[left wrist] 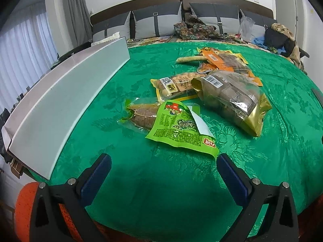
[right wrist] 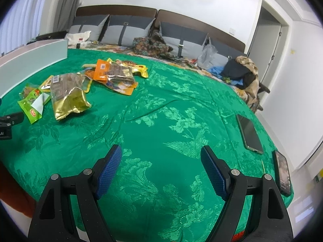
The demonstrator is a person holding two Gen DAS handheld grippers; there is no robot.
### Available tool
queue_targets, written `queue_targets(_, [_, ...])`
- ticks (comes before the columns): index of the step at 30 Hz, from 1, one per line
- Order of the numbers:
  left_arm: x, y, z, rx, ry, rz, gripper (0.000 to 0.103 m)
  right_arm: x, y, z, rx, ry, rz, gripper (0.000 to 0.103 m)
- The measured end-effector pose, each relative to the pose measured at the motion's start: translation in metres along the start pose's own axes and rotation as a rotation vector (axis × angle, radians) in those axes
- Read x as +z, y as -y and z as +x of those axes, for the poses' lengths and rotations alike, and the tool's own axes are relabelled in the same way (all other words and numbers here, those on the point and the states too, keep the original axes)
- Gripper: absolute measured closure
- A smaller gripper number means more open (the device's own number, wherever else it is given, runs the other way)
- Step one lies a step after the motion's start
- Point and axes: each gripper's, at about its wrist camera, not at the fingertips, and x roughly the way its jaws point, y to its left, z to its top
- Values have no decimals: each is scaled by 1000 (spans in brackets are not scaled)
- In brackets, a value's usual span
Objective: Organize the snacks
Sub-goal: 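Move the left tool toward the snack pile on the green cover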
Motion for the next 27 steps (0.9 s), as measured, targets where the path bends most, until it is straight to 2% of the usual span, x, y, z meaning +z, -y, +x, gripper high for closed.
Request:
queue_targets(11, [-3,-9,21,-74,-112,-66,0,-2,-3,4,13,-25,-7,20])
queue_targets(19, [-8,-8,31,-77,-158,-61,0,-9,1,17,45,-91,22,20])
queue_targets(27, [-9,-11,32,-93,-165,-76,0,-14,5,26,62,-137,51,20])
